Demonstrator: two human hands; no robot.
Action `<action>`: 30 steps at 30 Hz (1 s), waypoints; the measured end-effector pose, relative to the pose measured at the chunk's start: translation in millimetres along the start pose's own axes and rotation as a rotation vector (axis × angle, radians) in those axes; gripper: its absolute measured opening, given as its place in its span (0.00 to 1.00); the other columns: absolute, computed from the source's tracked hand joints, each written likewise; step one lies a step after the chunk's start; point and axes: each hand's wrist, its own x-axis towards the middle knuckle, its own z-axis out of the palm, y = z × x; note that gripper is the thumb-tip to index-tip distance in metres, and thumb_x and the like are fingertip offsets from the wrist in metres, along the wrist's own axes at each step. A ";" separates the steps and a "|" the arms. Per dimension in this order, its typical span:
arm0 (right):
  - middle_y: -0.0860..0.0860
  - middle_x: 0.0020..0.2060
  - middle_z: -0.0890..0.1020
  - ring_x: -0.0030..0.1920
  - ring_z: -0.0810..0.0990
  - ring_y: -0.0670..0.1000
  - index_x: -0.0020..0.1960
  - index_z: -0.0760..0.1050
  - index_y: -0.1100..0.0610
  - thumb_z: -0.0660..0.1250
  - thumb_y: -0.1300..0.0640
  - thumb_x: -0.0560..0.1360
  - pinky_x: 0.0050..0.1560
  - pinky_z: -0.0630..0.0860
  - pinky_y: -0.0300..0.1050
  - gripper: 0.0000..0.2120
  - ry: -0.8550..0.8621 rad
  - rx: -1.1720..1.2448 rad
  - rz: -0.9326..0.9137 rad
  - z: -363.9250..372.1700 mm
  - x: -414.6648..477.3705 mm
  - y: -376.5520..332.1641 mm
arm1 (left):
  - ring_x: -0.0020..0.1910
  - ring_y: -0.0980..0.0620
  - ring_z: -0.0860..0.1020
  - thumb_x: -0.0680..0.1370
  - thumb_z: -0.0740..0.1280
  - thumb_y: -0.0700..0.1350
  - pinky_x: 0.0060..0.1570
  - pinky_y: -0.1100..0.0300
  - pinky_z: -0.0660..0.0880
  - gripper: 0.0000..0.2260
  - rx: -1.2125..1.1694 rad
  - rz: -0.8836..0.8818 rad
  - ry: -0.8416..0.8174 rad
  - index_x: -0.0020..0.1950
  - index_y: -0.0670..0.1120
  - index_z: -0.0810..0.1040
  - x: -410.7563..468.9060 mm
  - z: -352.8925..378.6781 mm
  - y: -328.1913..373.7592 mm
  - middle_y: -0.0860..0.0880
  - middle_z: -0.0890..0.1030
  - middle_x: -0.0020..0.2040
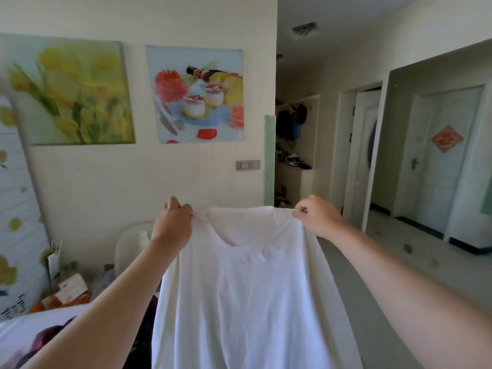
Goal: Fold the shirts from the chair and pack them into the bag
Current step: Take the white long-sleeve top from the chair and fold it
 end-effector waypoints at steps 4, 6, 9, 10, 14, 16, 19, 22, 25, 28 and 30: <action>0.50 0.30 0.80 0.32 0.79 0.50 0.37 0.77 0.56 0.63 0.46 0.80 0.33 0.71 0.44 0.18 -0.039 -0.070 0.105 51.7 -1.4 25.6 | 0.54 0.44 0.81 0.81 0.57 0.43 0.48 0.56 0.74 0.11 0.114 -0.205 -0.305 0.58 0.51 0.77 -6.3 51.9 -0.9 0.47 0.82 0.56; 0.48 0.26 0.78 0.27 0.78 0.51 0.34 0.74 0.57 0.62 0.48 0.80 0.31 0.72 0.43 0.20 -0.089 -0.017 0.184 80.3 3.7 39.2 | 0.42 0.47 0.85 0.79 0.59 0.41 0.47 0.57 0.79 0.08 0.038 -0.257 -0.416 0.53 0.47 0.78 -4.9 82.1 -3.1 0.48 0.85 0.45; 0.49 0.27 0.83 0.25 0.81 0.51 0.35 0.77 0.58 0.60 0.51 0.80 0.37 0.80 0.44 0.19 -0.175 0.096 0.328 126.1 17.7 63.4 | 0.52 0.50 0.82 0.79 0.67 0.45 0.48 0.58 0.77 0.09 -0.055 -0.274 -0.533 0.58 0.45 0.78 -0.3 128.0 -6.8 0.49 0.82 0.53; 0.50 0.27 0.83 0.26 0.82 0.52 0.36 0.78 0.58 0.60 0.52 0.80 0.36 0.80 0.45 0.17 -0.196 0.127 0.371 142.5 22.1 71.8 | 0.58 0.50 0.79 0.78 0.70 0.47 0.52 0.58 0.75 0.13 -0.063 -0.274 -0.552 0.61 0.46 0.78 0.3 146.8 -12.1 0.50 0.79 0.58; 0.51 0.29 0.84 0.29 0.84 0.54 0.40 0.78 0.59 0.60 0.56 0.77 0.33 0.76 0.43 0.12 -0.238 0.285 0.517 210.8 42.4 100.2 | 0.54 0.44 0.81 0.80 0.64 0.47 0.52 0.54 0.78 0.10 -0.191 -0.358 -0.531 0.57 0.42 0.77 3.1 219.9 -32.1 0.45 0.83 0.53; 0.52 0.35 0.86 0.41 0.85 0.55 0.40 0.80 0.60 0.62 0.56 0.77 0.41 0.77 0.45 0.12 -0.177 0.286 0.505 241.9 61.6 110.2 | 0.49 0.40 0.79 0.82 0.59 0.45 0.42 0.54 0.74 0.08 -0.278 -0.427 -0.443 0.56 0.41 0.73 7.0 246.2 -35.2 0.42 0.81 0.53; 0.52 0.64 0.80 0.63 0.78 0.55 0.69 0.73 0.56 0.66 0.57 0.77 0.54 0.71 0.42 0.20 -0.261 0.345 0.425 285.8 82.1 122.0 | 0.61 0.39 0.74 0.83 0.57 0.43 0.51 0.50 0.71 0.14 -0.286 -0.418 -0.461 0.69 0.42 0.66 11.3 288.7 -47.1 0.39 0.74 0.63; 0.40 0.71 0.61 0.67 0.74 0.54 0.81 0.41 0.44 0.65 0.57 0.78 0.57 0.70 0.42 0.42 -0.610 0.264 0.310 324.8 75.1 140.9 | 0.80 0.50 0.46 0.81 0.63 0.46 0.75 0.50 0.54 0.39 -0.187 -0.310 -0.642 0.80 0.49 0.37 -8.1 330.9 -55.2 0.50 0.43 0.81; 0.46 0.79 0.57 0.75 0.65 0.54 0.81 0.48 0.49 0.61 0.59 0.79 0.71 0.66 0.48 0.36 -0.738 0.051 0.189 366.5 45.7 172.0 | 0.79 0.52 0.38 0.81 0.64 0.50 0.77 0.44 0.50 0.42 -0.158 -0.220 -0.864 0.78 0.56 0.30 -50.2 372.0 -46.9 0.54 0.34 0.79; 0.51 0.72 0.68 0.70 0.71 0.57 0.75 0.63 0.52 0.58 0.59 0.78 0.66 0.71 0.52 0.25 -0.751 -0.025 0.294 392.6 6.7 207.4 | 0.79 0.50 0.38 0.83 0.59 0.55 0.77 0.44 0.46 0.35 -0.123 -0.139 -1.018 0.80 0.58 0.37 -95.8 407.5 -33.1 0.53 0.36 0.80; 0.52 0.64 0.73 0.63 0.75 0.60 0.68 0.69 0.51 0.57 0.57 0.78 0.60 0.75 0.53 0.19 -0.691 -0.097 0.377 399.6 -18.8 225.6 | 0.79 0.49 0.39 0.83 0.55 0.58 0.77 0.46 0.45 0.30 -0.042 -0.072 -1.090 0.81 0.56 0.44 -121.5 426.6 -25.5 0.51 0.39 0.81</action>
